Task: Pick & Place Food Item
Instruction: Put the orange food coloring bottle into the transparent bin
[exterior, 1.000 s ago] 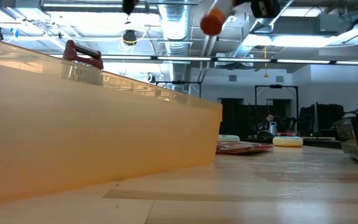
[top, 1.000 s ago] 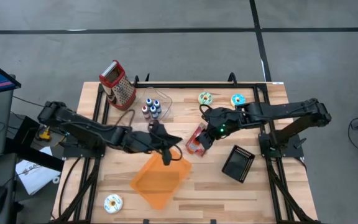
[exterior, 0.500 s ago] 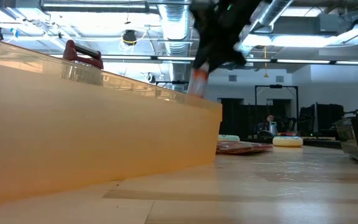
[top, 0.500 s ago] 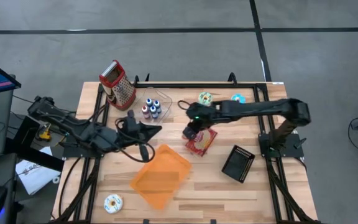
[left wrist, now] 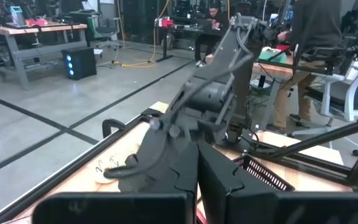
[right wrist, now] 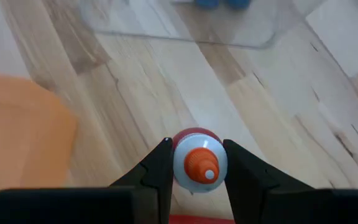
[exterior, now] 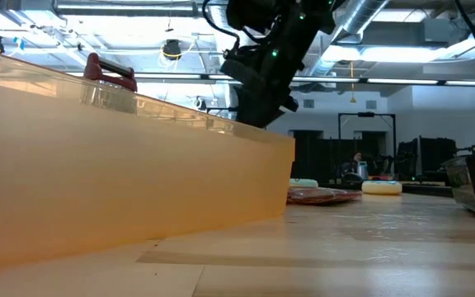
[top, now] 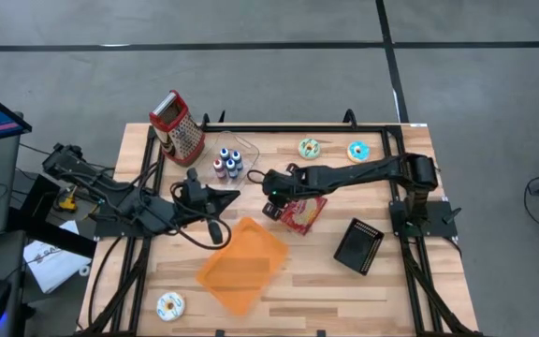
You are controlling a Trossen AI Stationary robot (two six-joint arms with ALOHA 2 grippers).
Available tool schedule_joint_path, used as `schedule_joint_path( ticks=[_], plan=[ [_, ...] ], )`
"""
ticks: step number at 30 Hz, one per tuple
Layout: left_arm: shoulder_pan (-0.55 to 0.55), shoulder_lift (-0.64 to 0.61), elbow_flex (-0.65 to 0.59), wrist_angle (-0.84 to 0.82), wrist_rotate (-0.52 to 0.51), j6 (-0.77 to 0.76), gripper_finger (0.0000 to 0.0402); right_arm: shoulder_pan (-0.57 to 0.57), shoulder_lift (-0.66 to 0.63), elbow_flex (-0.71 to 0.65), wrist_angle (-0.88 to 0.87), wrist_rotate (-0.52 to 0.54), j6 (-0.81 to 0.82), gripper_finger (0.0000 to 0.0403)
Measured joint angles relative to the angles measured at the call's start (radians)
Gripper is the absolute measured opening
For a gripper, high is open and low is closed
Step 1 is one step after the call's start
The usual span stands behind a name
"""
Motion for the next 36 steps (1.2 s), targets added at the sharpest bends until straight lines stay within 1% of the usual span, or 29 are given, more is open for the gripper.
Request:
schedule_joint_path(
  ticks=[7, 13, 22, 24, 30, 36],
  plan=[
    [0.0, 0.0, 0.0, -0.006, -0.001, -0.021, 0.0, -0.004, 0.016, 0.005, 0.0, -0.018, 0.0, 0.0101],
    [0.0, 0.0, 0.0, -0.01, -0.001, -0.023, 0.0, -0.041, 0.016, 0.004, -0.004, -0.096, 0.001, 0.0101],
    [0.0, 0.0, 0.0, -0.01, -0.001, -0.03, 0.0, -0.066, 0.016, 0.004, -0.011, -0.151, -0.005, 0.0101],
    [0.0, 0.0, 0.0, -0.01, 0.0, -0.031, 0.0, -0.065, 0.016, 0.004, -0.01, -0.153, -0.007, 0.011],
    [0.0, 0.0, 0.0, -0.011, 0.0, -0.031, 0.0, -0.063, 0.015, 0.003, 0.006, -0.154, -0.006, 0.0163],
    [0.0, 0.0, 0.0, -0.012, 0.0, -0.031, 0.0002, -0.063, 0.012, 0.003, 0.031, -0.166, -0.005, 0.0174]
  ],
)
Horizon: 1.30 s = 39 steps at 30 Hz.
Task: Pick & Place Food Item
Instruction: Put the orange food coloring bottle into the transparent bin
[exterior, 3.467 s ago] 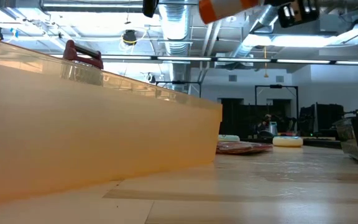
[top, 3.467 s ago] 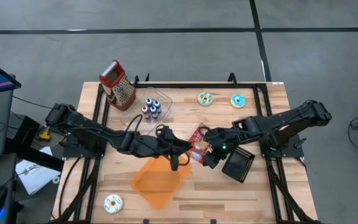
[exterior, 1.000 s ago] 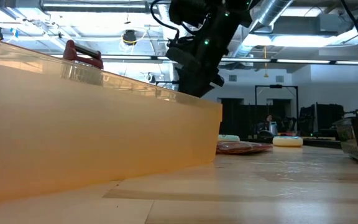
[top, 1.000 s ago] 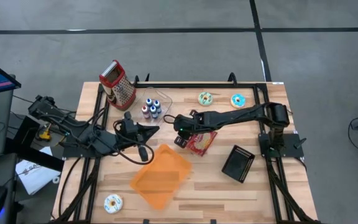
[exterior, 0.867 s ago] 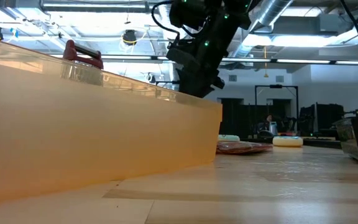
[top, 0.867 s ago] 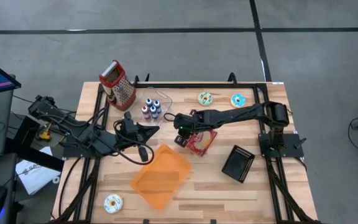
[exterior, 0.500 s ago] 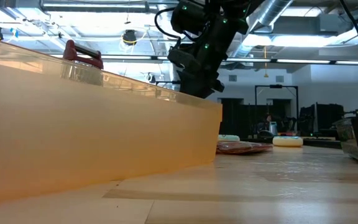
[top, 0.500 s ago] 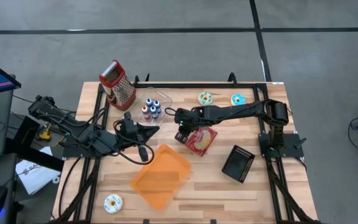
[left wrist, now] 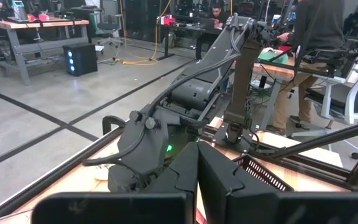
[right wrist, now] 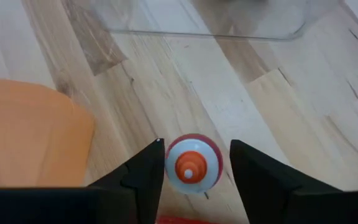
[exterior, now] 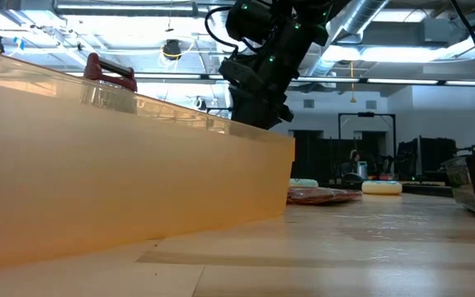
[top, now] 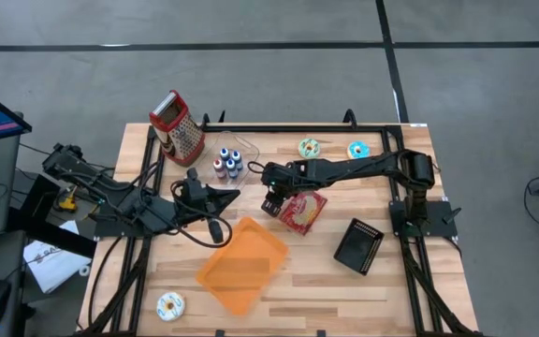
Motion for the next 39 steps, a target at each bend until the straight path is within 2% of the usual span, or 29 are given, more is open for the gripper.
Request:
schedule_joint_path(
  ticks=[5, 9, 14, 19, 21, 24, 28, 33, 39],
  plan=[
    [0.0, 0.0, 0.0, -0.002, 0.0, 0.0, 0.001, 0.0, -0.02, 0.005, 0.007, 0.001, 0.001, 0.0176],
    [0.0, 0.0, 0.0, -0.022, 0.0, -0.02, 0.0019, -0.009, -0.072, 0.013, 0.019, 0.048, 0.011, 0.0177],
    [0.0, 0.0, 0.0, -0.148, 0.039, -0.046, 0.0037, -0.039, -0.166, 0.013, -0.051, 0.109, 0.045, 0.0175],
    [-0.008, 0.005, 0.0, -0.432, 0.227, -0.152, 0.0092, -0.039, -0.284, 0.013, -0.184, 0.164, 0.087, 0.0175],
    [-0.002, 0.027, 0.0, -0.507, 0.27, -0.177, 0.0122, -0.021, -0.33, 0.012, -0.22, 0.192, 0.113, 0.0175],
    [0.032, 0.059, -0.024, -0.465, 0.316, -0.101, 0.0169, 0.014, -0.403, -0.011, -0.245, 0.229, 0.177, 0.0175],
    [0.152, 0.127, -0.04, -0.361, 0.486, 0.023, 0.0214, 0.063, -0.501, -0.077, -0.263, 0.293, 0.285, 0.0175],
    [0.329, 0.196, -0.04, -0.292, 0.655, 0.175, 0.0216, 0.126, -0.615, -0.175, -0.306, 0.366, 0.433, 0.0175],
    [0.559, 0.253, -0.04, -0.29, 0.96, 0.392, 0.0194, 0.198, -0.713, -0.273, -0.321, 0.413, 0.581, 0.0175]
  ],
)
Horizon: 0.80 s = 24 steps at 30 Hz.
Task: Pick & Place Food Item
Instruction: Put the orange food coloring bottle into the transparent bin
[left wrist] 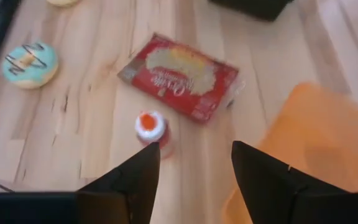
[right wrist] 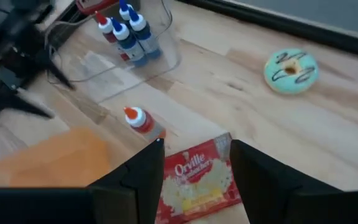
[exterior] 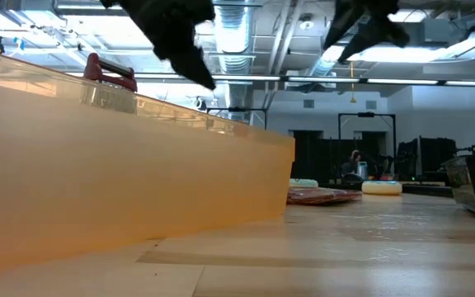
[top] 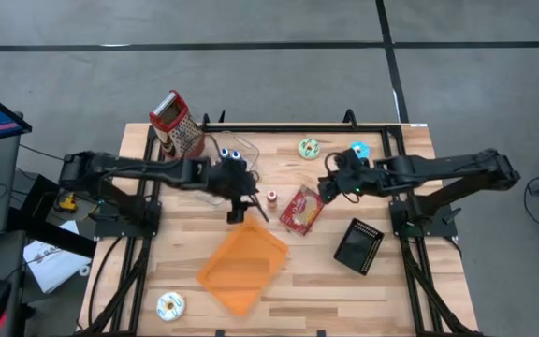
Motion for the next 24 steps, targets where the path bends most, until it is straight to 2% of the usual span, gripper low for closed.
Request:
schedule_joint_path(
  ticks=[6, 14, 19, 24],
  plan=[
    [0.124, 0.062, 0.043, -0.008, 0.186, 0.134, 0.0198, 0.074, -0.05, -0.054, -0.045, 0.054, 0.134, 0.0175],
    [0.134, 0.251, 0.193, -0.064, 0.176, 0.193, 0.0241, 0.133, -0.09, -0.101, -0.077, 0.092, 0.239, 0.0175],
    [0.129, 0.323, 0.223, -0.036, 0.174, 0.195, 0.0254, 0.157, -0.102, -0.1, -0.089, 0.111, 0.271, 0.0175],
    [0.129, 0.371, 0.231, -0.021, 0.174, 0.192, 0.0251, 0.163, -0.112, -0.1, -0.114, 0.113, 0.287, 0.0175]
  ],
)
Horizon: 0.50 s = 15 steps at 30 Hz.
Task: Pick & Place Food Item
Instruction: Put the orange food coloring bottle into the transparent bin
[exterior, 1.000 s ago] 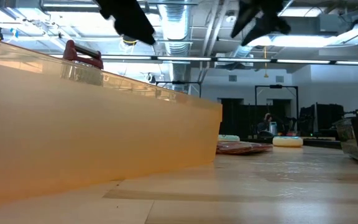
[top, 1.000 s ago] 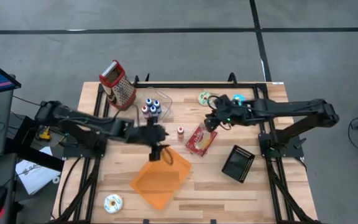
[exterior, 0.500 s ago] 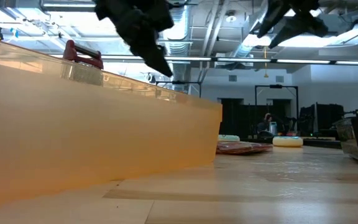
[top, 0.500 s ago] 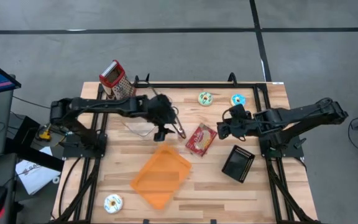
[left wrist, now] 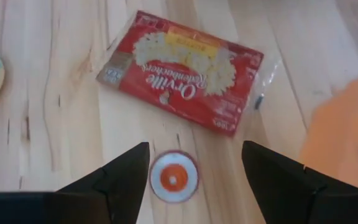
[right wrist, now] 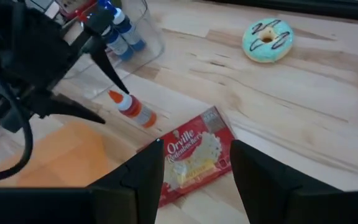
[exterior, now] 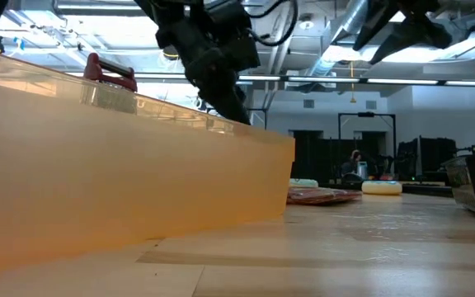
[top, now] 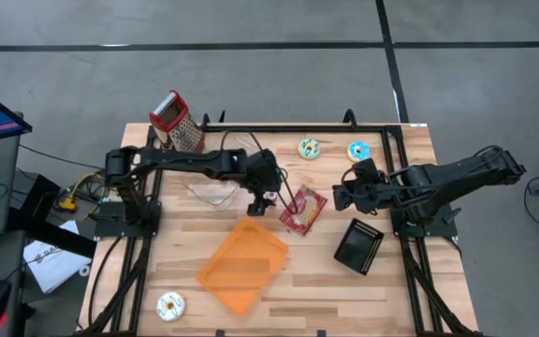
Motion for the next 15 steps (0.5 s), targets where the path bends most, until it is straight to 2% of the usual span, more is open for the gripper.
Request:
schedule_joint_path(
  ticks=[15],
  plan=[
    [0.006, 0.019, 0.0, 0.001, -0.035, -0.004, 0.0227, 0.039, -0.021, 0.0, -0.035, 0.019, 0.055, 0.0175]
  ],
)
